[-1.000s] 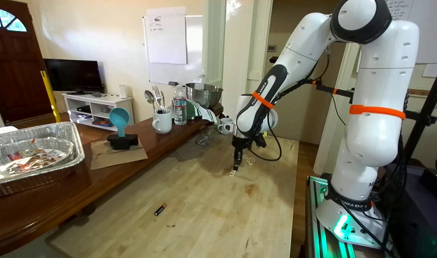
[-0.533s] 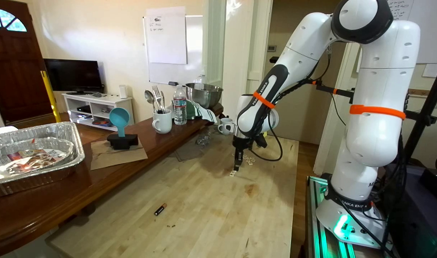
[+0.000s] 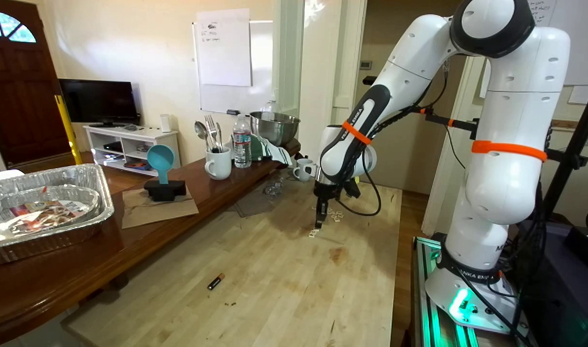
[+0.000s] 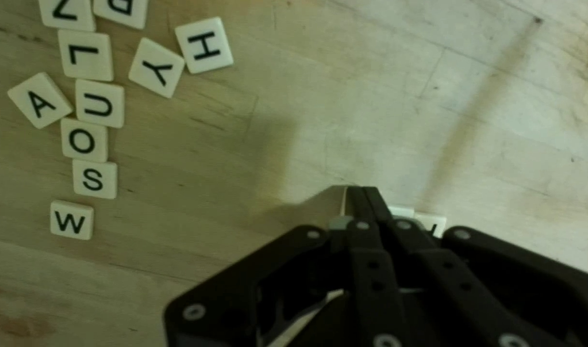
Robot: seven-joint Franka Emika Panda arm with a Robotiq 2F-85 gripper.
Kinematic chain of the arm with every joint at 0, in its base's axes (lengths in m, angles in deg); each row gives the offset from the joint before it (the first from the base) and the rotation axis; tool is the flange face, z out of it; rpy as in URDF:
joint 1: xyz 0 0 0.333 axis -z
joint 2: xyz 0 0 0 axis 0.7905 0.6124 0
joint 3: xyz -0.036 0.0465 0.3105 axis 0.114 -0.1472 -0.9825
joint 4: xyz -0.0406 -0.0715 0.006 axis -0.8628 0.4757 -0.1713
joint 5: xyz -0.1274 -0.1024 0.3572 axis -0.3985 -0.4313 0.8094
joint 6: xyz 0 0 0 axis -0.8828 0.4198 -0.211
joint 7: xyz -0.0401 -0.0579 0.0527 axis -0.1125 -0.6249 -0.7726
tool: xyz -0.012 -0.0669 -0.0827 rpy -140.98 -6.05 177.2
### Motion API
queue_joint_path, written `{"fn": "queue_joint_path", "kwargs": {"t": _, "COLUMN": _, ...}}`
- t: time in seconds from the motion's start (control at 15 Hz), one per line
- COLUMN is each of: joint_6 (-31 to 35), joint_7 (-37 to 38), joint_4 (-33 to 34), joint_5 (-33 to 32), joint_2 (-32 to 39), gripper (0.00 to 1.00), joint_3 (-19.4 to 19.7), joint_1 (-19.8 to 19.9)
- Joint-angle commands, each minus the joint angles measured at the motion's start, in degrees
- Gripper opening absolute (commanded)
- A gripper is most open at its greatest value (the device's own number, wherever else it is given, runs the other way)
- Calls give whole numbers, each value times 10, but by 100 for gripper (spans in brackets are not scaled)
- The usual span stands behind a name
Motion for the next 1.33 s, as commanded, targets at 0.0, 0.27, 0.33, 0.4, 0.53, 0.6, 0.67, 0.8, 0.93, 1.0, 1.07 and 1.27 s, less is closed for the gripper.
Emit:
{"fn": "queue_joint_path", "kwargs": {"t": 0.0, "joint_6": 15, "joint_7": -12, "joint_4": -19, "joint_5": 21, "joint_2": -20, "gripper": 0, "joint_3": -1, "joint_1": -6}}
{"fn": "queue_joint_path", "kwargs": {"t": 0.27, "joint_6": 9, "joint_7": -9, "joint_4": -26, "joint_5": 26, "joint_2": -39, "gripper": 0, "joint_3": 4, "joint_1": -9}}
{"fn": "queue_joint_path", "kwargs": {"t": 0.33, "joint_6": 11, "joint_7": -2, "joint_4": -28, "joint_5": 22, "joint_2": -44, "gripper": 0, "joint_3": 6, "joint_1": -10}}
{"fn": "queue_joint_path", "kwargs": {"t": 0.4, "joint_6": 10, "joint_7": -1, "joint_4": -31, "joint_5": 21, "joint_2": -49, "gripper": 0, "joint_3": 8, "joint_1": -11}}
{"fn": "queue_joint_path", "kwargs": {"t": 0.53, "joint_6": 9, "joint_7": 9, "joint_4": -37, "joint_5": 13, "joint_2": -59, "gripper": 0, "joint_3": 13, "joint_1": -13}}
{"fn": "queue_joint_path", "kwargs": {"t": 0.6, "joint_6": 10, "joint_7": 13, "joint_4": -40, "joint_5": 11, "joint_2": -63, "gripper": 0, "joint_3": 16, "joint_1": -13}}
{"fn": "queue_joint_path", "kwargs": {"t": 0.67, "joint_6": 9, "joint_7": 17, "joint_4": -41, "joint_5": 9, "joint_2": -68, "gripper": 0, "joint_3": 19, "joint_1": -13}}
{"fn": "queue_joint_path", "kwargs": {"t": 0.8, "joint_6": 0, "joint_7": 26, "joint_4": -20, "joint_5": 7, "joint_2": -58, "gripper": 0, "joint_3": 27, "joint_1": -12}}
{"fn": "queue_joint_path", "kwargs": {"t": 0.93, "joint_6": 2, "joint_7": 34, "joint_4": -35, "joint_5": 7, "joint_2": -76, "gripper": 0, "joint_3": 34, "joint_1": -11}}
{"fn": "queue_joint_path", "kwargs": {"t": 1.0, "joint_6": 0, "joint_7": 39, "joint_4": -31, "joint_5": 7, "joint_2": -76, "gripper": 0, "joint_3": 38, "joint_1": -10}}
{"fn": "queue_joint_path", "kwargs": {"t": 1.07, "joint_6": -4, "joint_7": 43, "joint_4": -23, "joint_5": 7, "joint_2": -74, "gripper": 0, "joint_3": 43, "joint_1": -10}}
{"fn": "queue_joint_path", "kwargs": {"t": 1.27, "joint_6": -5, "joint_7": 60, "joint_4": -29, "joint_5": 4, "joint_2": -87, "gripper": 0, "joint_3": 57, "joint_1": -7}}
